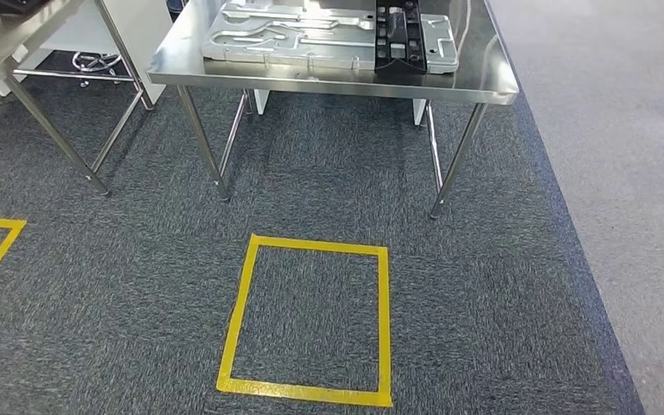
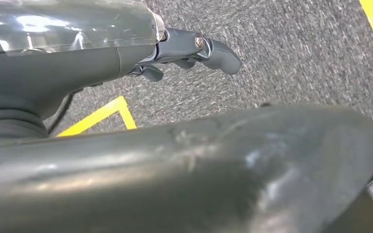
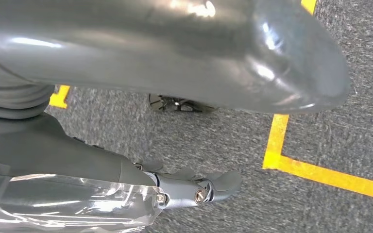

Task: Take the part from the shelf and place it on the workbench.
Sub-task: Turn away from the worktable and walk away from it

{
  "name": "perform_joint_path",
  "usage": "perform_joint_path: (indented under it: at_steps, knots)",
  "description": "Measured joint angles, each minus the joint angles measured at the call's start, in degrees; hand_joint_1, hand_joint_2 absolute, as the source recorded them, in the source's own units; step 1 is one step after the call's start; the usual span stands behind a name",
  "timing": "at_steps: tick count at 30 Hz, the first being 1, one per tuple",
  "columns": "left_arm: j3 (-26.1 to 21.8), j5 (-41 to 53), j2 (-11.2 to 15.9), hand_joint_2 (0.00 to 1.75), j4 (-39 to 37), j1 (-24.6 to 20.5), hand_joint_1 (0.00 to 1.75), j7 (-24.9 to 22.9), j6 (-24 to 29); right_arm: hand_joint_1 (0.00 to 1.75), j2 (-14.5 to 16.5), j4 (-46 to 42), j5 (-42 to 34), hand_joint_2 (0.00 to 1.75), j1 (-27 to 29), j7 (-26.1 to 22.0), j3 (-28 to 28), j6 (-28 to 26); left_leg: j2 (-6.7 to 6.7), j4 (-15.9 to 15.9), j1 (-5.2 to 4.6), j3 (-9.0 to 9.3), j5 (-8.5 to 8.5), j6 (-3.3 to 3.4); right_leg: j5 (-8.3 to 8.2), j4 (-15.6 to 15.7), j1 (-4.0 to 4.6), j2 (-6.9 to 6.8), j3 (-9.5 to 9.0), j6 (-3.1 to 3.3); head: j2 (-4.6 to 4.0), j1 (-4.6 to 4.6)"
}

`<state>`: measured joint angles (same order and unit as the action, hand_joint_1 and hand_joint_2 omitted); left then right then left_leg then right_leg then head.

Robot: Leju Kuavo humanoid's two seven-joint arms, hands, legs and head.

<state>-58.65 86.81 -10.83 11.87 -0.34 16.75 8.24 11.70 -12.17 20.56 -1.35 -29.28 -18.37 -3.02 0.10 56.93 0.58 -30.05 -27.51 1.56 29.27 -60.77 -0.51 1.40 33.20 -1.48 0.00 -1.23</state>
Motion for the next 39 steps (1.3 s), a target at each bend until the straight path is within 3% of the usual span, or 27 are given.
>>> perform_joint_path:
  at_steps: [3,4,5,6,8,10,13,15,18,19,20,21,23,24,26,29,31,33,34,35,36,39]
  knots:
    - [-0.6,-0.4,0.0,0.00,0.0,0.0,0.00,-0.2,-0.3,0.00,0.0,0.0,-0.2,0.00,0.0,0.3,-0.6,0.0,0.67,-0.1,-0.08,-0.27,0.19,0.44,5.36,-10.5,-0.24,-0.82,5.00,-0.73,0.00,-0.22]
    - [-0.7,-0.4,0.0,0.00,0.0,0.1,0.00,-0.3,-0.4,0.00,0.0,0.1,-0.3,0.00,0.1,0.4,-0.7,0.0,0.89,-0.1,-0.10,-0.30,0.18,0.43,5.93,-12.8,-0.27,-0.92,6.11,-0.87,0.00,-0.22]
    - [-0.8,-0.4,0.0,0.00,0.0,0.1,0.00,-0.5,-0.5,0.00,0.0,0.1,-0.3,0.00,0.1,0.4,-0.8,0.0,1.08,0.0,-0.11,-0.30,0.13,0.40,5.32,-13.0,-0.28,-1.04,6.21,-0.94,0.00,-0.22]
    - [-0.9,-0.4,0.0,0.00,0.0,0.0,0.00,-0.7,-0.5,0.00,0.0,0.1,-0.3,0.00,0.2,0.4,-1.0,0.0,1.24,0.0,-0.11,-0.24,0.06,0.33,3.76,-11.2,-0.29,-1.21,5.24,-0.93,0.00,-0.22]
    - [-1.2,-0.5,0.0,0.00,0.0,0.0,0.00,-1.0,-0.8,0.00,-0.1,0.2,-0.3,0.00,0.1,0.5,-1.1,0.0,1.52,0.3,-0.24,-0.05,-0.24,-0.01,-0.10,-3.5,-0.20,-1.99,1.35,-0.65,0.00,-0.24]
    - [-1.5,-0.5,0.0,0.00,0.0,-0.1,0.00,-1.2,-1.0,0.00,-0.1,0.2,-0.3,0.00,0.0,0.6,-1.2,0.0,1.77,0.5,-0.52,-0.01,-0.58,-0.61,-1.64,1.8,0.06,-2.64,-1.18,0.07,0.00,-0.19]
    - [-1.7,-0.6,0.0,0.00,0.0,-0.2,0.00,-1.3,-0.7,0.00,-0.1,0.2,-0.3,0.00,0.0,0.6,-1.4,0.0,2.17,0.8,-0.55,0.01,-0.92,-1.53,-1.62,2.8,0.17,-2.29,-1.36,1.20,0.00,-0.15]
    - [-1.9,-0.7,0.0,0.00,0.0,-0.2,0.00,-1.2,-0.5,0.00,-0.1,0.3,-0.3,0.00,0.0,0.5,-1.6,0.1,1.57,3.0,-0.34,-0.83,-2.57,-2.16,-1.82,3.1,-0.04,-1.99,-1.45,1.94,0.00,-0.08]
    - [-2.0,-0.5,0.0,0.00,0.0,-0.1,0.00,-0.8,-0.4,0.00,-0.2,0.3,-0.5,0.00,0.0,0.4,-2.0,0.3,0.58,13.3,-0.10,-5.54,-8.01,-2.67,-1.88,3.1,-0.05,-1.50,-1.37,2.51,0.00,0.03]
    - [-2.0,-0.5,0.0,0.00,0.0,0.0,0.00,-0.7,-0.3,0.00,-0.2,0.3,-0.5,0.00,0.0,0.4,-2.1,0.5,0.51,16.1,-0.05,-6.87,-8.80,-2.72,-1.87,3.1,-0.01,-1.26,-1.36,2.54,0.00,0.02]
    - [-2.0,-0.5,0.0,0.00,0.0,0.1,0.00,-0.6,-0.3,0.00,-0.3,0.3,-0.5,0.00,0.0,0.4,-2.2,0.7,0.50,16.9,-0.02,-7.32,-8.39,-2.71,-1.85,3.0,0.01,-0.98,-1.39,2.53,0.00,0.02]
    - [-2.0,-0.5,0.0,0.00,0.0,0.1,0.00,-0.6,-0.3,0.00,-0.4,0.3,-0.5,0.00,0.0,0.4,-2.2,0.8,0.47,15.4,0.00,-6.70,-6.86,-2.64,-1.82,3.0,0.02,-0.67,-1.44,2.49,0.00,0.02]
    - [-2.0,-0.5,0.0,0.00,0.0,0.1,0.00,-0.6,-0.2,0.00,-0.4,0.3,-0.6,0.00,0.0,0.4,-2.3,0.9,-0.02,7.9,0.01,-3.38,-2.77,-2.26,-1.68,2.8,0.02,-0.06,-1.55,2.27,0.00,0.02]
    - [-2.0,-0.4,0.0,0.00,0.0,0.1,0.00,-0.6,-0.2,0.00,-0.4,0.3,-0.6,0.00,0.0,0.4,-2.3,1.0,-0.42,4.5,-0.04,-1.91,-1.51,-2.03,-1.58,2.6,0.10,0.19,-1.49,2.06,0.00,0.01]
    - [-2.0,-0.4,-0.1,0.00,0.0,0.1,0.00,-0.6,-0.2,0.00,-0.5,0.3,-0.6,0.00,0.0,0.4,-2.4,1.0,-1.04,1.6,-0.23,-0.80,-1.00,-1.55,-1.53,2.4,0.17,0.51,-1.27,1.46,0.00,-0.03]
    - [-2.0,-0.4,-0.1,0.00,0.0,0.0,0.00,-0.6,-0.1,0.00,-0.5,0.3,-0.7,0.00,0.0,0.4,-2.6,1.0,-0.64,1.0,-0.20,-0.70,-0.55,-0.53,-1.24,2.0,0.06,0.43,-1.05,0.43,0.00,-0.08]
    - [-2.0,-0.4,-0.2,0.00,0.0,0.0,0.00,-0.7,-0.1,0.00,-0.5,0.3,-0.7,0.00,0.0,0.4,-2.6,0.8,-0.19,0.5,-0.01,-0.57,-0.12,0.19,1.18,-1.5,-0.05,-0.24,0.52,-0.14,0.00,-0.19]
    - [-2.0,-0.4,-0.2,0.00,0.0,0.1,0.00,-0.8,-0.2,0.00,-0.5,0.3,-0.7,0.00,0.0,0.6,-2.7,0.5,0.23,0.5,-0.10,-0.67,-0.06,0.44,4.92,-8.9,-0.17,-0.73,4.02,-0.58,0.00,-0.26]
    - [-2.1,-0.4,-0.2,0.00,0.0,0.1,0.00,-1.0,-0.2,0.00,-0.5,0.3,-0.8,0.00,0.0,0.8,-2.8,0.3,0.45,0.5,-0.14,-0.70,-0.07,0.45,5.95,-12.0,-0.23,-0.82,5.53,-0.72,0.00,-0.26]
    - [-2.1,-0.4,-0.2,0.00,0.0,0.2,0.00,-1.1,-0.2,0.00,-0.5,0.3,-0.8,0.00,0.1,1.0,-2.9,0.2,0.63,0.6,-0.16,-0.69,-0.10,0.44,5.91,-13.4,-0.26,-0.91,6.22,-0.80,0.00,-0.25]
    - [-2.1,-0.4,-0.2,0.00,0.0,0.1,0.00,-1.2,-0.2,0.00,-0.5,0.3,-0.9,0.00,0.1,1.3,-3.0,0.0,0.76,0.6,-0.16,-0.64,-0.13,0.40,4.76,-12.4,-0.26,-1.04,5.79,-0.78,0.00,-0.25]
    - [-2.2,-0.4,-0.4,0.00,0.0,0.1,0.00,-1.4,-0.1,0.00,-0.5,0.3,-0.9,0.00,0.2,1.6,-3.4,-0.2,1.06,0.7,-0.29,-0.35,-0.42,-0.05,-0.57,-1.4,-0.03,-2.12,0.36,-0.13,0.00,-0.25]
